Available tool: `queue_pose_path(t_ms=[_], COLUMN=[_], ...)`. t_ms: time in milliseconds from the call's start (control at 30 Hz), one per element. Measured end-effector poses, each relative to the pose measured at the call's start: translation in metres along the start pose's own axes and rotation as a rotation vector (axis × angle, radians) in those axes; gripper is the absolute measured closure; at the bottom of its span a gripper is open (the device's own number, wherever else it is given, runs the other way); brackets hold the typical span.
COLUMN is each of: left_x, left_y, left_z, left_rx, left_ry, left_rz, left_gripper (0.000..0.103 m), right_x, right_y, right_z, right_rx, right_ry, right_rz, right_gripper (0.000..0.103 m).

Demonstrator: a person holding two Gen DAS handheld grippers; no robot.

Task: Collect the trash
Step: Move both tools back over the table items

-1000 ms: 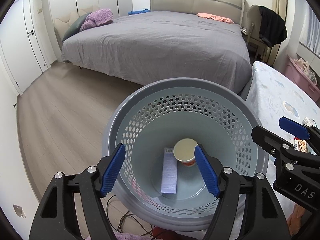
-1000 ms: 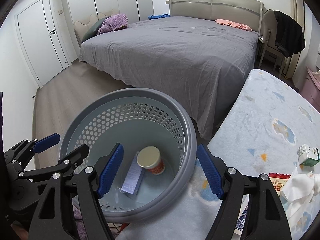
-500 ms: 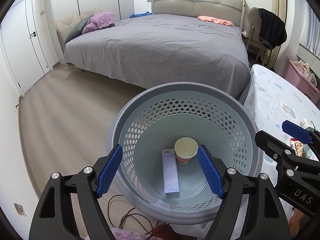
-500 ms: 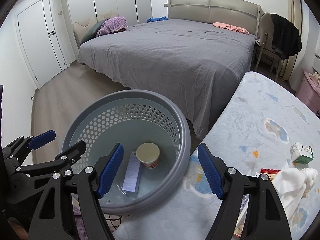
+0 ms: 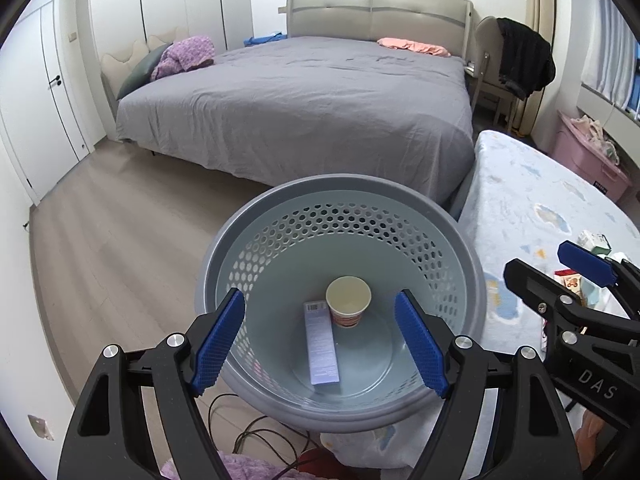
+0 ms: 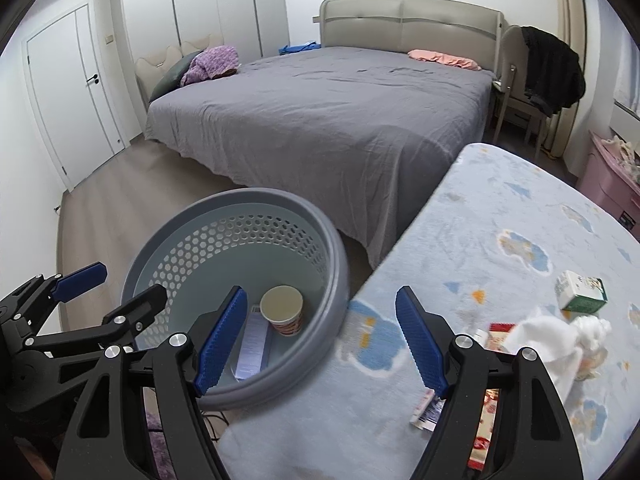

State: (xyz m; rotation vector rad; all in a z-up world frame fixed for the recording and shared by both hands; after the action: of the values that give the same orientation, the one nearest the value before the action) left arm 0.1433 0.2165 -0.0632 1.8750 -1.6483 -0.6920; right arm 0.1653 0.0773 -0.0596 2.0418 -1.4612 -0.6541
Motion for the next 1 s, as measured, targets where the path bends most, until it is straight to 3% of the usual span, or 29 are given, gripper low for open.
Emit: queue_pose_path(t_ms=[467,667,1000], left_x=[0.024,0.044,0.095], left_y=[0.026,0.039,0.044], left_z=[0.001,0.005,0.021], left_rx=[0.022,0.027,-0.003], left_ry=[-0.015,-0.026,-0.061], left_rz=[0.02,0.044,0.116], left_gripper=[0.027,0.027,0.027], right_x=[0.044,0.064,0.131], right_y=[0.057,0.077,0.107], right_z=[0.014,0.034,0.082], right_rx=[0.048,0.037,-0.008], right_ry=[-0.064,-0.098,-0.183], right_rz=[0.066,0.095,0.212], right_gripper=[0.03,0.03,0.03])
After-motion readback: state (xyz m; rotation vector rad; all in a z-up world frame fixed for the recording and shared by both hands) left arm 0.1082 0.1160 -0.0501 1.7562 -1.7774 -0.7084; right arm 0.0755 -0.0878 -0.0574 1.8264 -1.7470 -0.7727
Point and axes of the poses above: each gripper's, at about its wrist camera, not at the fingertips, and y roughly against the way its jaws point, x to its right, z to its underside, the point moved 8 cm from there along -y, roughly the way its jaws point, and after that the axes turned 4 degrees about x, right-handed, at the moved point
